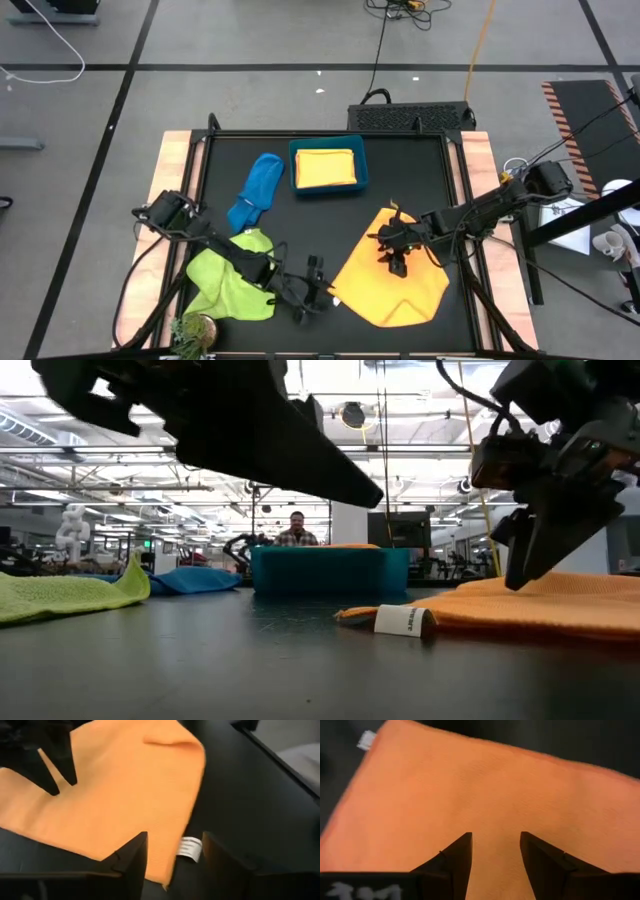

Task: Fold microfiber towels
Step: Fold the orange microfiber cloth

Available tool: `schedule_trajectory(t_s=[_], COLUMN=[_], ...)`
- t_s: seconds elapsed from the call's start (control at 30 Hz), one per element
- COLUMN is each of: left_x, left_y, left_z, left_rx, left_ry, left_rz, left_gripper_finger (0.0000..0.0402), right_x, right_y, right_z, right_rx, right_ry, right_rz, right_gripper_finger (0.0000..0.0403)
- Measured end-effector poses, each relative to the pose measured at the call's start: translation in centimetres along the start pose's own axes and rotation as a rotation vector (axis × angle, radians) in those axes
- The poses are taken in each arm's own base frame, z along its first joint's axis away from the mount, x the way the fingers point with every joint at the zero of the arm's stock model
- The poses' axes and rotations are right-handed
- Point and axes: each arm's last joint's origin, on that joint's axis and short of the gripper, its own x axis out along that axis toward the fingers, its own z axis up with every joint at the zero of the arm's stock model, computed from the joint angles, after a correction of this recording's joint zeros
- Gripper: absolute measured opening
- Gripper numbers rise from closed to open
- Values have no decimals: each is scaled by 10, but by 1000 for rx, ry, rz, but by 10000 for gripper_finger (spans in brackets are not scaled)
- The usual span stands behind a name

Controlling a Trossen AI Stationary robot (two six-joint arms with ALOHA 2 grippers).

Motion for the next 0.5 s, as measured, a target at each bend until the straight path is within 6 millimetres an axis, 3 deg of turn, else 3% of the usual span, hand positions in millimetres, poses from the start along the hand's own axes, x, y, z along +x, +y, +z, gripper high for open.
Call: schedule_trajectory(t_s=[0.23,0.5], left_x=[0,20], left_y=[0,-2], left_z=[-7,-30], left_rx=[42,98], left_ry=[74,138], left_rz=[52,60], left_gripper_finger=[202,202], right_x=[-7,-24], right_y=[9,23], right_z=[1,2], right_rx=[-20,-58], right_ry=[-24,-96], right_rz=[63,141], right_gripper_finger=[159,159])
